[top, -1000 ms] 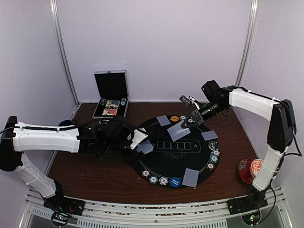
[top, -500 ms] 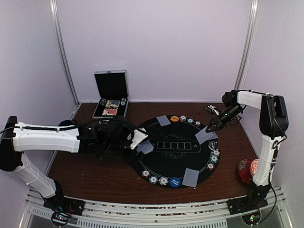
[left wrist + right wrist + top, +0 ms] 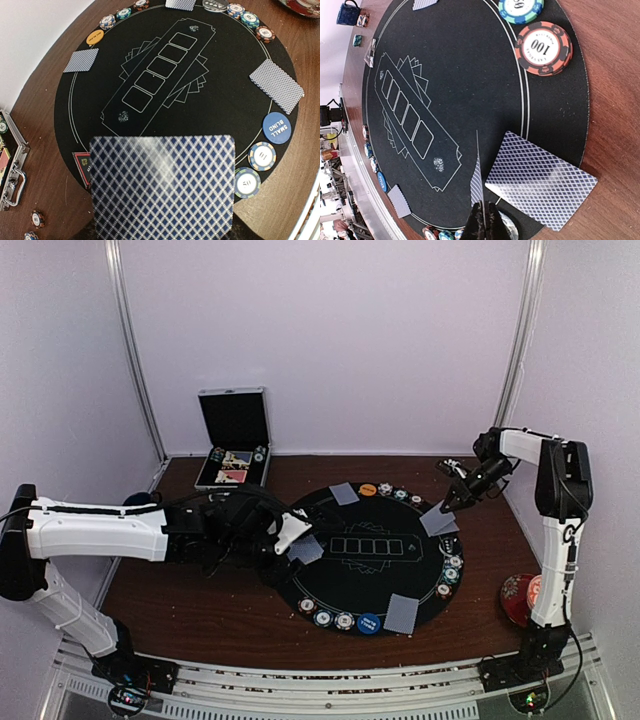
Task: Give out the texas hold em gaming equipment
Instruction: Distribute the poker card in the dealer area.
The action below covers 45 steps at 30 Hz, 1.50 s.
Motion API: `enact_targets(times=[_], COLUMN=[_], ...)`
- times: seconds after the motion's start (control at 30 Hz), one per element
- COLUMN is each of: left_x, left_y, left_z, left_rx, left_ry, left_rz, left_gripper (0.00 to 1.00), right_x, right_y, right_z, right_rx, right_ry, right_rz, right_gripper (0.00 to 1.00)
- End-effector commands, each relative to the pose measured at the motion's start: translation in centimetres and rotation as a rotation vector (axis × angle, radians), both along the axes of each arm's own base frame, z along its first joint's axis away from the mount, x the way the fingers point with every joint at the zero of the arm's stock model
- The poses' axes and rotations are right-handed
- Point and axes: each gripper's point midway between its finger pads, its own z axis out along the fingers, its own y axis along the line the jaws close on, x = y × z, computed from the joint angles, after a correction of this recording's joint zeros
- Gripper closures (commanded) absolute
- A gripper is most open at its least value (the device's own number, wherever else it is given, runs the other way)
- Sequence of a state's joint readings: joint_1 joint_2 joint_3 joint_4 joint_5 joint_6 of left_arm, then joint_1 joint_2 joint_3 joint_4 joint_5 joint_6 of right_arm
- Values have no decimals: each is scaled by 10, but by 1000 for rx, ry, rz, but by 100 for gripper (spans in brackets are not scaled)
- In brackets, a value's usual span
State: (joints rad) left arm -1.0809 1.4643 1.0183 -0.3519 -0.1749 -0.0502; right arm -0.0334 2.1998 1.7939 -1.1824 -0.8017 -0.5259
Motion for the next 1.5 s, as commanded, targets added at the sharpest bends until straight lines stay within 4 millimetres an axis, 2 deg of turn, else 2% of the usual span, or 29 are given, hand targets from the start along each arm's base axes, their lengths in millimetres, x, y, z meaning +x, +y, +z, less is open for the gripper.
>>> enact_targets(times=[0.0,0.33,0.5,0.63,0.73,0.9,1.0,1.07,1.13,1.23,1.33,1.47], left_x=[3,3,3,3,4,3,3,3,4,3,4,3], left_y=[-9,-9,-9,-9,-9,-9,-9,-9,-9,-9,-9,-9], left_z=[10,9,8,7,7,8,8,8,9,8,9,11], left_rx=[-41,-39,-36,-33,-36,-36,-36,-36,-39,-39,-40,-43], left_ry=[-24,-22,-21,-19,-19,-20,-18,-19,-21,-20,-22,-23], left_rz=[-14,-14,-14,-14,-12,-13,-13,-14,-13,-13,-13,-13], left_gripper=[36,36,36,36,36,36,36,36,36,36,36,36], right_x=[3,12,15,21,26,38,47,51,50,45,30,-3], right_y=[-12,-26,-33,-40,-47,-67,-82,-83,-77,-58,-21,48], right_z=[-7,-19,-25,-25,-21,-14,-4,12,25,47,65,96], right_rx=[-29,-84,-120,-163,-205,-329,-408,-415,-397,-347,-266,-123], right_ry=[23,33,29,5,-25,-108,-177,-235,-270,-332,-382,-447], right_rz=[-8,-19,-23,-43,-67,-138,-209,-230,-238,-224,-164,-24], right_gripper=[100,100,84,78,76,64,58,53,52,46,41,33])
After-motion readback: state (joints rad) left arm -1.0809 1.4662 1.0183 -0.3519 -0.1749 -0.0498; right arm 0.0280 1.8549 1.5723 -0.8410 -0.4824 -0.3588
